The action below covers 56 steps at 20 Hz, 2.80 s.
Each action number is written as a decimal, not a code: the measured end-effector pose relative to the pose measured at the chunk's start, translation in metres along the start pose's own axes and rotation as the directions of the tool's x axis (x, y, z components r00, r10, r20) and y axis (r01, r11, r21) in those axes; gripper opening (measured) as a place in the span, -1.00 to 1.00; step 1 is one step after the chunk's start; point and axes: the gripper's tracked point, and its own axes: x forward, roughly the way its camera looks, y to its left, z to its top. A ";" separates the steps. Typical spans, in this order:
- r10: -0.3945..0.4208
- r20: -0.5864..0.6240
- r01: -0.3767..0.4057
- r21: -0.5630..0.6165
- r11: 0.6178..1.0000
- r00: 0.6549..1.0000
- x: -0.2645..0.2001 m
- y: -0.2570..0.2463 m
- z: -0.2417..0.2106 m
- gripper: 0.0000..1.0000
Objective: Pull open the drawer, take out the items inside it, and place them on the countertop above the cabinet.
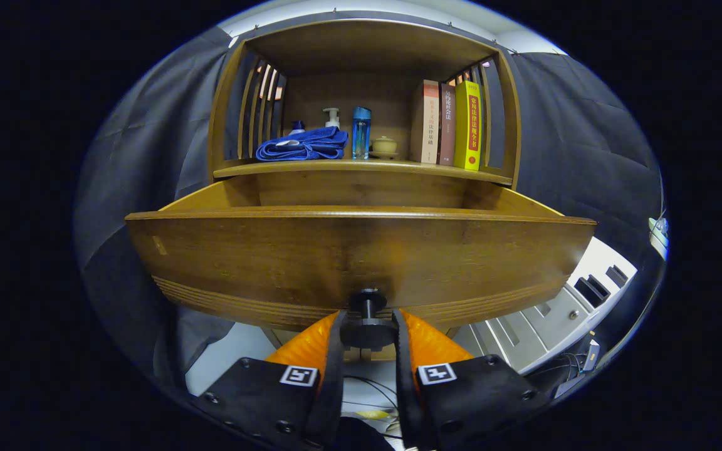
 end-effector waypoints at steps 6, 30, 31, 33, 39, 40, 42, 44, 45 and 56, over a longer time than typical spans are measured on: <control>-0.036 0.011 0.036 -0.006 0.999 0.999 -0.006 -0.008 0.018 0.56; 0.058 0.019 -0.059 0.081 0.995 0.998 0.033 0.015 0.176 0.96; 0.058 -0.008 -0.057 0.068 0.996 0.998 0.047 0.015 0.171 0.96; 0.051 -0.079 -0.047 0.050 0.998 0.996 0.077 0.013 0.158 0.96; 0.024 -0.240 -0.026 -0.002 1.000 0.971 0.140 0.008 0.117 0.93; 0.024 -0.268 -0.023 0.006 1.000 0.963 0.148 0.008 0.105 0.91; 0.035 -0.318 -0.022 0.044 0.999 0.947 0.157 0.009 0.086 0.82; 0.038 -0.350 -0.014 0.070 0.997 0.936 0.160 0.008 0.074 0.74; 0.038 -0.362 -0.012 0.074 0.997 0.931 0.161 0.006 0.068 0.64; 0.034 -0.409 0.001 0.085 0.996 0.912 0.151 0.003 0.057 -0.45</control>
